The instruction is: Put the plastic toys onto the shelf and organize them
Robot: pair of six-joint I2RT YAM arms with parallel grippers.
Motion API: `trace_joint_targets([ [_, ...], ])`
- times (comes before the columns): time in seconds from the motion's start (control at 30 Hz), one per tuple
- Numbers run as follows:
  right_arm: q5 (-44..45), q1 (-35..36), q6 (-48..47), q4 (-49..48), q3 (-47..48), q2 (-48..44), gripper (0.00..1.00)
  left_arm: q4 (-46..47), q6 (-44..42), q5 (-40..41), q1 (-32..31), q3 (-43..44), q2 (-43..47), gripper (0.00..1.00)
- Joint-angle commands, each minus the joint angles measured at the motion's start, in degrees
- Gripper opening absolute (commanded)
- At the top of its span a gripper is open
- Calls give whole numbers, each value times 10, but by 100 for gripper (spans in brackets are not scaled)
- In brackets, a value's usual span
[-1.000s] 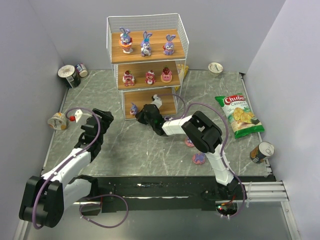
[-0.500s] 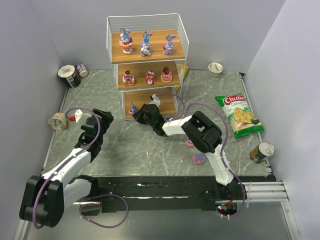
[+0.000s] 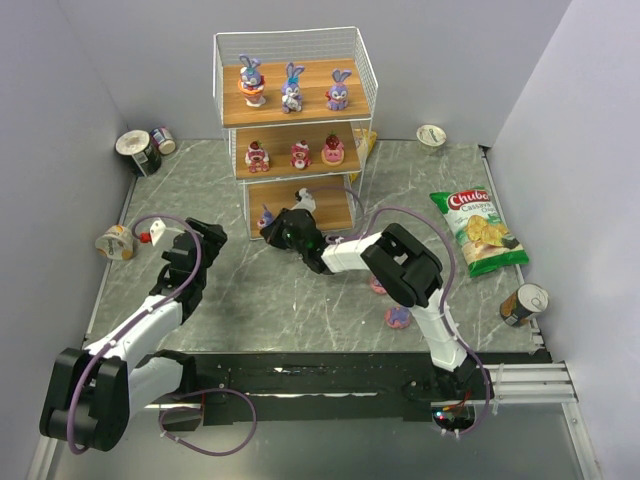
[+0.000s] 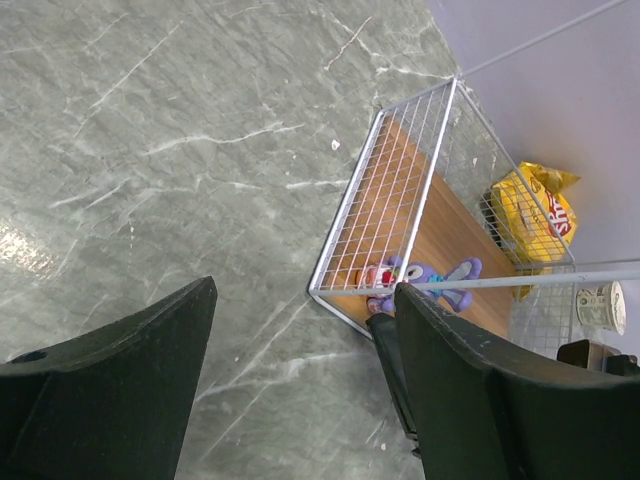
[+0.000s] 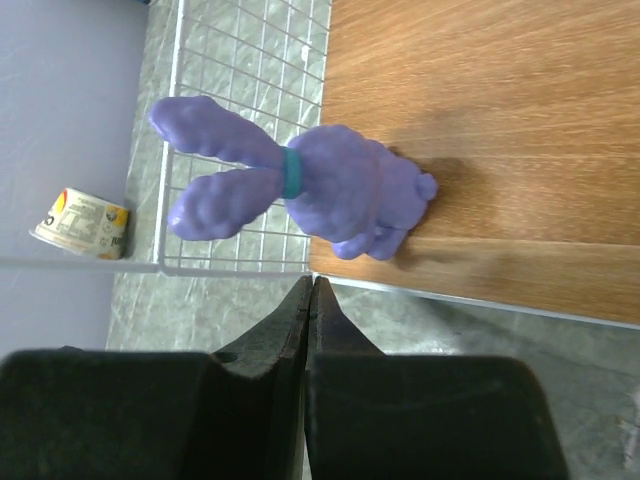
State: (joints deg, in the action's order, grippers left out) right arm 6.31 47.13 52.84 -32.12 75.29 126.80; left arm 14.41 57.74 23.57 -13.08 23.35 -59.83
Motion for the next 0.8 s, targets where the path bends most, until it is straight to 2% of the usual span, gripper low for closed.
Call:
trace_joint_targets([
  [0.0, 4, 5, -10, -8, 39, 20, 0, 26, -5, -7, 4, -5, 7, 78],
  [0.33, 21, 3, -9, 37, 72, 40, 0, 30, -7, -8, 7, -5, 2, 78],
  [0.77, 55, -10, 20, 49, 32, 27, 0, 36, -5, -15, 10, -7, -6, 78],
])
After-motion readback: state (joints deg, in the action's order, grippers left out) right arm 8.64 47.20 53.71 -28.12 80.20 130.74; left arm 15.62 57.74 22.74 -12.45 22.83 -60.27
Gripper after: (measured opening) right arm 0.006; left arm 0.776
